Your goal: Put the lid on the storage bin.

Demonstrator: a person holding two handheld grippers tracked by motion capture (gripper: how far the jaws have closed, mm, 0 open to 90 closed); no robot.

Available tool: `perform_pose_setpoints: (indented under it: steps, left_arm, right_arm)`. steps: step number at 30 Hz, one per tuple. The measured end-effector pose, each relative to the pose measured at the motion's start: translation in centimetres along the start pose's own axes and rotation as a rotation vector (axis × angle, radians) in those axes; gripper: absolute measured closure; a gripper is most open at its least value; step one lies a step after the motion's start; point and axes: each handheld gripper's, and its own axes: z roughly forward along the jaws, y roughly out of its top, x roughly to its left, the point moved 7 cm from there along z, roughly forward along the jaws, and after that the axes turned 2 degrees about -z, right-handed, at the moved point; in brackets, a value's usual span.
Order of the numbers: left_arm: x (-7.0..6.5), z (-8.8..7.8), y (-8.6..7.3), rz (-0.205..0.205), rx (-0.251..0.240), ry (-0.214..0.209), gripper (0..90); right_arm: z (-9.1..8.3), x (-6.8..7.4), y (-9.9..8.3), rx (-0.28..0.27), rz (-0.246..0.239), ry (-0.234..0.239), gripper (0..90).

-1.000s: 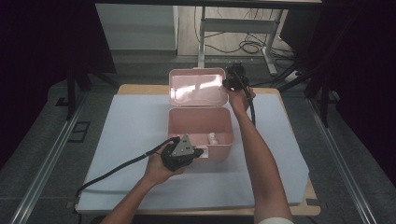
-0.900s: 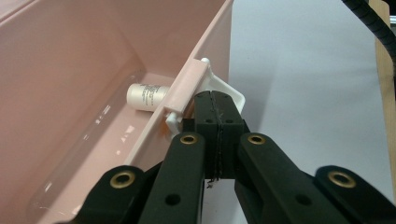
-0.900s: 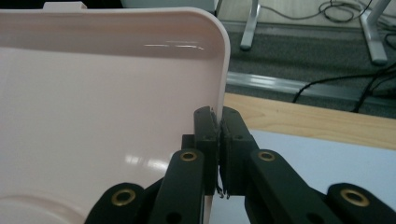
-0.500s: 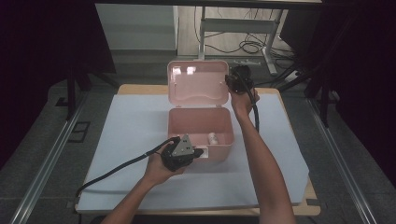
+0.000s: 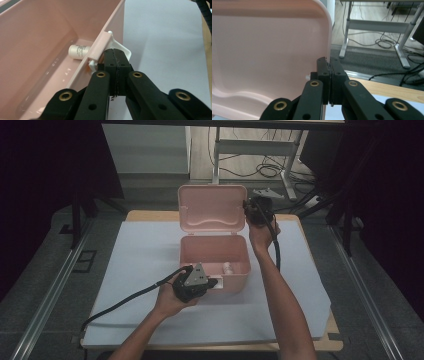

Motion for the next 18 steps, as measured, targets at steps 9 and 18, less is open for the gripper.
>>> perform_pose_setpoints:
  steps: [9,18]
  left_arm:
    - [0.0,0.0,0.0,0.004,0.001,0.000,90.0]
    - [0.1,0.0,0.0,0.004,0.002,-0.001,90.0]
  right_arm:
    - [-2.3,0.6,-0.5,-0.076,-0.030,-0.003,89.3]
    - [-4.1,1.1,-1.4,-0.136,-0.057,-0.014,89.2]
